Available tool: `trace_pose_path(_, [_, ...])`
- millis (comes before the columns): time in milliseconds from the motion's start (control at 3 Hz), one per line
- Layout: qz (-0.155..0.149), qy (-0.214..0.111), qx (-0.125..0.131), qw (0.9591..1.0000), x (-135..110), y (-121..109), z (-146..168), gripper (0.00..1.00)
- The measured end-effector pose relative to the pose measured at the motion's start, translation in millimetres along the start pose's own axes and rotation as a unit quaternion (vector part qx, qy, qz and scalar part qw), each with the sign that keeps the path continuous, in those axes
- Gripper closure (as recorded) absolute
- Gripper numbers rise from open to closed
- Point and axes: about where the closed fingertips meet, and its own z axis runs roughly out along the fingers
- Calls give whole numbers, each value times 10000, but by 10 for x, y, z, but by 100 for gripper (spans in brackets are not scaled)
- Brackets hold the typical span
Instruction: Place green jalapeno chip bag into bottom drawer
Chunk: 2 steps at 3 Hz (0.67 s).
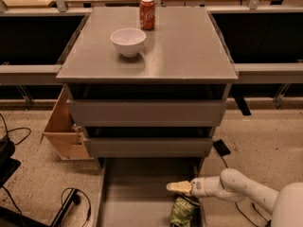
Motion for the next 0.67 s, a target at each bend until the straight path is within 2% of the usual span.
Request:
trace_pose_path(333, [-134,-14,-59,9999,20,76,-22,0])
trace_pose_path(667, [-470,-108,-9,9988,20,269,-123,0])
